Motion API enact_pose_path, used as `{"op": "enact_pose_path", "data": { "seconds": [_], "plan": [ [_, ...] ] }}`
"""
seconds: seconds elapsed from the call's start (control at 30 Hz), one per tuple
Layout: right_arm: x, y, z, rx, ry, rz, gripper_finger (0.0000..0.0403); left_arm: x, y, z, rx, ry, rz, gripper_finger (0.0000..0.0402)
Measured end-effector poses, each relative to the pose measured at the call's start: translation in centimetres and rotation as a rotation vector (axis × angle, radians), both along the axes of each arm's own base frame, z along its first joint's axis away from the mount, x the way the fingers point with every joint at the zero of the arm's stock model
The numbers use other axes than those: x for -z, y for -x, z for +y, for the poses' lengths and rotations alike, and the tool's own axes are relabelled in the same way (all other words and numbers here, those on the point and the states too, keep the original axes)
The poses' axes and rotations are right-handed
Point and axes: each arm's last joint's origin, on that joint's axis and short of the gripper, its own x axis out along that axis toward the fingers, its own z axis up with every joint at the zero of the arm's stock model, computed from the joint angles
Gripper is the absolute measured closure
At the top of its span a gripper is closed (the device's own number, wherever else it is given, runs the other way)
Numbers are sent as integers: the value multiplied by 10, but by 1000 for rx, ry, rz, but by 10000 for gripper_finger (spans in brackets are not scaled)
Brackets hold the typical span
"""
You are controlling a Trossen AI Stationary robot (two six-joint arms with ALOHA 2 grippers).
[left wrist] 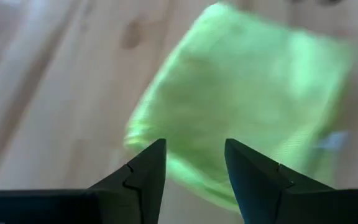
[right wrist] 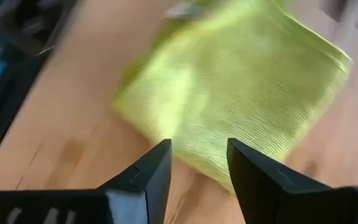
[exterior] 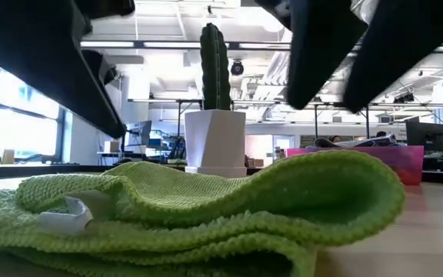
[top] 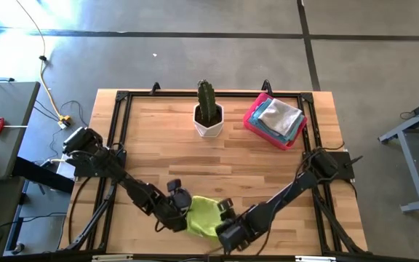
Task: Fold microfiber towels
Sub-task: Put the green microfiber towel into the red bin
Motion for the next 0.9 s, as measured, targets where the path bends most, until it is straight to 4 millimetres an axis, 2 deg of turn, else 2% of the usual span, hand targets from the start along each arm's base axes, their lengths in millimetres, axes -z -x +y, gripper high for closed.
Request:
{"op": "enact_pose_path", "data": {
  "seconds": [0.13,0.37,0.53,0.63,0.73,0.9],
  "plan": [
    [6,-4,-11,254,-91,6,256,14,-1,-12,30,17,2,245],
    [47,-2,-25,487,-223,-27,257,31,-9,-26,145,-1,-33,245],
    [61,-2,-34,491,-240,-59,257,47,-9,-33,196,-1,1,245],
    [63,-6,-46,431,-163,-65,257,51,-10,-33,164,12,-8,245],
    [63,-13,-63,338,-46,-57,257,51,-12,-30,61,30,-45,245],
    [59,-28,-104,252,65,27,257,52,-15,-20,-100,29,-90,245]
  ]
}}
